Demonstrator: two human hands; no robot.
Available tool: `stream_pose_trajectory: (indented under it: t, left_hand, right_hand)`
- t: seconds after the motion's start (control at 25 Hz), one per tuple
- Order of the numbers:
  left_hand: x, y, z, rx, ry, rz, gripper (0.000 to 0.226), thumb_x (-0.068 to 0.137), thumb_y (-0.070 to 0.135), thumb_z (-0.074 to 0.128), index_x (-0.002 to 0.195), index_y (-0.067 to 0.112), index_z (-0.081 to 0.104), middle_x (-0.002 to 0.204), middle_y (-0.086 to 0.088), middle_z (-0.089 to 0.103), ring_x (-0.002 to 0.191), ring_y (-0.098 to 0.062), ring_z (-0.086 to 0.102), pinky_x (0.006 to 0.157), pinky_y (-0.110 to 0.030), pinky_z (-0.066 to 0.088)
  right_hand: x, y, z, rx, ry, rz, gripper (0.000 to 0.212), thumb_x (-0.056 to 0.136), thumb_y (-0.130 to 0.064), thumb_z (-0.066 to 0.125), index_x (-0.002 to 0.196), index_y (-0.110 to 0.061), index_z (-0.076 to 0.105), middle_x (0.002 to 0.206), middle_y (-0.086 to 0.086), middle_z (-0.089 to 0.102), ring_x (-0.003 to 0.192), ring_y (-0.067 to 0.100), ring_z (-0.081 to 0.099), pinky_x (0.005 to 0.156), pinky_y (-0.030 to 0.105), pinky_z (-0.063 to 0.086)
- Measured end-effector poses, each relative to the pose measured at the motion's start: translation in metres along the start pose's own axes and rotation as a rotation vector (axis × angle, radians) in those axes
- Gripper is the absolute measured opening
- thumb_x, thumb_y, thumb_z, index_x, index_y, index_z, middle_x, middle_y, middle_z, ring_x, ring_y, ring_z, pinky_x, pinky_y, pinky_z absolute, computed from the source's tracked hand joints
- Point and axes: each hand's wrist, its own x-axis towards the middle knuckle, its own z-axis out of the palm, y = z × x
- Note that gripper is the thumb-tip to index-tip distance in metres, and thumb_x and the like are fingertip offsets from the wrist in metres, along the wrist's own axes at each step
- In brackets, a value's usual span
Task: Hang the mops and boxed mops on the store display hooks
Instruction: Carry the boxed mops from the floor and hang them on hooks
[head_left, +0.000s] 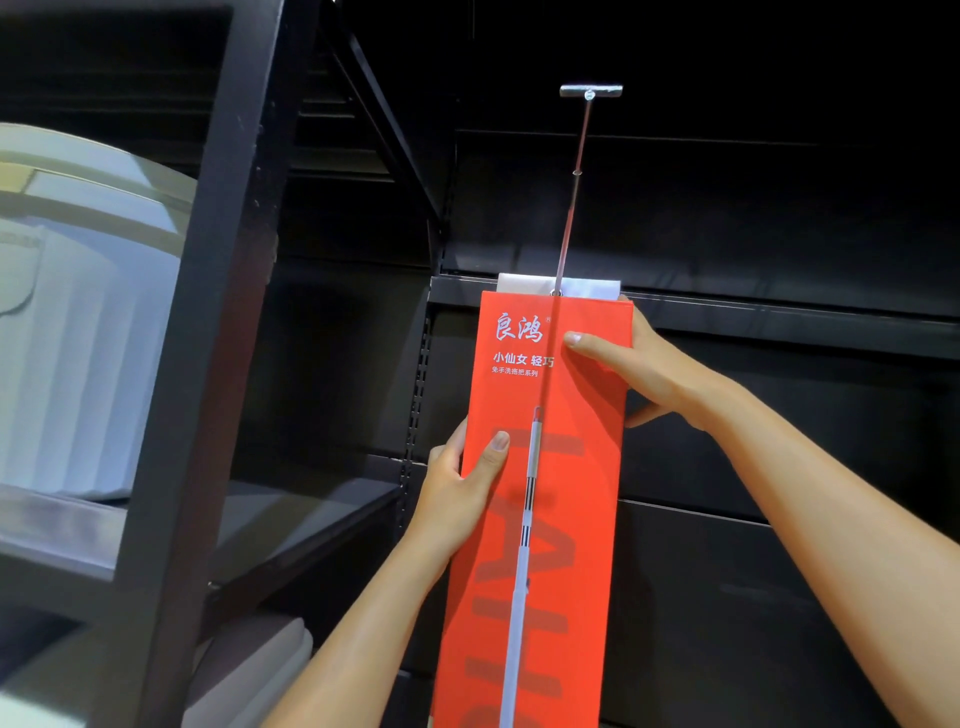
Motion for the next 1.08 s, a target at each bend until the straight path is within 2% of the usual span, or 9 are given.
stream_pose_trajectory:
  t: [0.2, 0.32, 0.48, 0.6, 0.76, 0.84, 0.96, 1.0, 1.08]
  left_hand:
    - [0.007, -0.011, 0.002, 0.078, 0.034, -0.014, 0.061, 0.076, 0.096, 0.047, 0.13, 0.07, 0.051, 0.132, 0.01, 0.059, 0.13, -0.016, 0.058, 0.11, -0.051, 0.05]
    - [0.007, -0.015, 0.003, 0.081, 0.044, -0.026, 0.057, 0.076, 0.096, 0.046, 0.127, 0.072, 0.052, 0.129, 0.011, 0.054, 0.128, -0.017, 0.057, 0.109, -0.051, 0.05]
    - [0.008, -0.029, 0.005, 0.093, 0.118, -0.003, 0.064, 0.077, 0.097, 0.043, 0.131, 0.064, 0.056, 0.133, 0.012, 0.055, 0.128, -0.014, 0.056, 0.11, -0.05, 0.049]
    - [-0.009, -0.04, 0.005, -0.036, 0.062, -0.062, 0.069, 0.077, 0.094, 0.051, 0.137, 0.061, 0.051, 0.142, 0.014, 0.057, 0.129, -0.009, 0.059, 0.109, -0.047, 0.051]
    - [-0.061, -0.073, 0.004, -0.044, 0.065, -0.182, 0.09, 0.071, 0.091, 0.063, 0.148, 0.05, 0.042, 0.143, 0.013, 0.061, 0.126, -0.009, 0.064, 0.107, -0.044, 0.053]
    - [-0.084, -0.091, 0.002, -0.038, 0.027, -0.25, 0.09, 0.071, 0.087, 0.068, 0.146, 0.044, 0.047, 0.136, 0.012, 0.067, 0.117, -0.009, 0.07, 0.103, -0.046, 0.057]
    - [-0.115, -0.104, -0.004, -0.045, -0.033, -0.276, 0.061, 0.083, 0.067, 0.075, 0.135, 0.039, 0.057, 0.12, 0.013, 0.075, 0.107, -0.007, 0.074, 0.099, -0.046, 0.059]
    - [-0.126, -0.108, -0.006, -0.026, -0.046, -0.282, 0.058, 0.085, 0.06, 0.075, 0.135, 0.04, 0.056, 0.12, 0.014, 0.075, 0.108, -0.006, 0.074, 0.1, -0.046, 0.059]
    - [-0.154, -0.12, -0.009, 0.037, -0.084, -0.329, 0.068, 0.085, 0.059, 0.076, 0.143, 0.041, 0.047, 0.128, 0.016, 0.071, 0.115, -0.005, 0.07, 0.103, -0.045, 0.057]
  right_hand:
    - [-0.021, 0.022, 0.025, 0.083, -0.024, 0.055, 0.076, 0.084, -0.068, 0.071, 0.144, -0.057, 0.026, 0.137, -0.023, 0.052, 0.112, 0.007, 0.061, 0.073, 0.051, 0.064]
    - [-0.029, 0.037, 0.038, 0.079, 0.017, 0.061, 0.073, 0.083, -0.07, 0.072, 0.141, -0.058, 0.028, 0.134, -0.023, 0.057, 0.11, 0.009, 0.066, 0.072, 0.047, 0.065]
    - [-0.048, 0.057, 0.058, 0.089, 0.006, 0.115, 0.078, 0.079, -0.078, 0.069, 0.142, -0.064, 0.027, 0.134, -0.025, 0.059, 0.114, 0.013, 0.068, 0.076, 0.049, 0.066]
    - [-0.069, 0.076, 0.076, 0.135, -0.022, 0.164, 0.076, 0.08, -0.076, 0.07, 0.142, -0.064, 0.028, 0.133, -0.025, 0.061, 0.115, 0.013, 0.068, 0.076, 0.048, 0.066]
    - [-0.106, 0.119, 0.113, 0.146, -0.111, 0.237, 0.081, 0.08, -0.068, 0.076, 0.144, -0.062, 0.026, 0.13, -0.024, 0.062, 0.113, 0.012, 0.068, 0.077, 0.044, 0.065]
    - [-0.127, 0.143, 0.135, 0.116, -0.157, 0.256, 0.083, 0.082, -0.063, 0.076, 0.147, -0.054, 0.025, 0.131, -0.02, 0.063, 0.112, 0.011, 0.068, 0.081, 0.039, 0.064]
    - [-0.156, 0.173, 0.166, 0.099, -0.234, 0.286, 0.073, 0.089, -0.046, 0.075, 0.148, -0.039, 0.033, 0.134, -0.014, 0.064, 0.112, 0.006, 0.067, 0.087, 0.03, 0.059]
    - [-0.166, 0.181, 0.173, 0.111, -0.252, 0.299, 0.071, 0.088, -0.042, 0.076, 0.148, -0.036, 0.036, 0.135, -0.013, 0.065, 0.113, 0.004, 0.067, 0.094, 0.033, 0.059]
    - [-0.191, 0.192, 0.184, 0.116, -0.295, 0.316, 0.07, 0.087, -0.04, 0.077, 0.147, -0.034, 0.041, 0.136, -0.016, 0.064, 0.121, 0.004, 0.065, 0.108, 0.04, 0.053]
